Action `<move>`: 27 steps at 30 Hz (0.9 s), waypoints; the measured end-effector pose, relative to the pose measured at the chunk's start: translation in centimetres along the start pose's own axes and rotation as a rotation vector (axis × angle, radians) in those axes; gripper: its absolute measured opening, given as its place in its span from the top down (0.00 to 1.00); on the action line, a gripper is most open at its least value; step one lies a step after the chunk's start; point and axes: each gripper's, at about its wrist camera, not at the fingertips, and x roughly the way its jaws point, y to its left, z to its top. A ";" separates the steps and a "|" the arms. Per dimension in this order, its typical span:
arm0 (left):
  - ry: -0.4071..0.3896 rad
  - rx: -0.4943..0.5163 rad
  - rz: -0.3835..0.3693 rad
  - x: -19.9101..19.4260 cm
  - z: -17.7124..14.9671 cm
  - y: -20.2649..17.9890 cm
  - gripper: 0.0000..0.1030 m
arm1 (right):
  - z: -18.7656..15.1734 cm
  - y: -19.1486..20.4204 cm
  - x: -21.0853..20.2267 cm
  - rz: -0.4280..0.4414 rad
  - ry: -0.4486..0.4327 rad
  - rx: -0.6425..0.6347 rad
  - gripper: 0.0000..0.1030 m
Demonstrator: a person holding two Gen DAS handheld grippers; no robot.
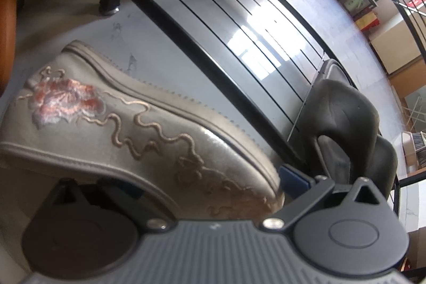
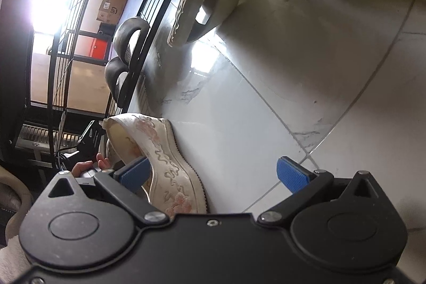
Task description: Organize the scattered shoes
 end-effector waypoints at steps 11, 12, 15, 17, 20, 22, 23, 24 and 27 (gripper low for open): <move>0.027 0.041 -0.012 -1.2 -1.3 0.2 0.23 | 0.1 0.1 0.1 0.016 0.004 0.012 0.00; 0.026 0.050 -0.011 -1.4 -1.4 0.2 0.24 | 0.1 0.0 0.1 0.018 0.004 0.015 0.00; 0.022 0.069 -0.008 -2.2 -1.9 0.4 0.25 | 0.1 0.1 -0.1 0.028 0.003 0.015 0.00; 0.042 0.067 -0.009 -2.7 -2.2 0.8 0.26 | 0.1 0.2 -0.2 0.036 0.001 0.013 0.00; 0.064 0.086 0.003 -3.8 -3.1 1.5 0.27 | 0.1 0.3 -0.4 0.045 -0.002 0.009 0.00; 0.073 0.096 0.009 -4.4 -3.6 1.9 0.27 | 0.1 0.4 -0.5 0.053 -0.006 0.007 0.00; 0.076 0.094 0.011 -4.7 -3.7 2.1 0.28 | 0.2 0.4 -0.6 0.057 -0.007 0.009 0.00; 0.079 0.091 0.013 -4.9 -3.9 2.3 0.28 | 0.2 0.4 -0.6 0.062 -0.007 0.011 0.00; 0.091 0.092 0.028 -6.3 -4.9 3.1 0.28 | 0.2 0.4 -0.7 0.066 -0.008 0.011 0.00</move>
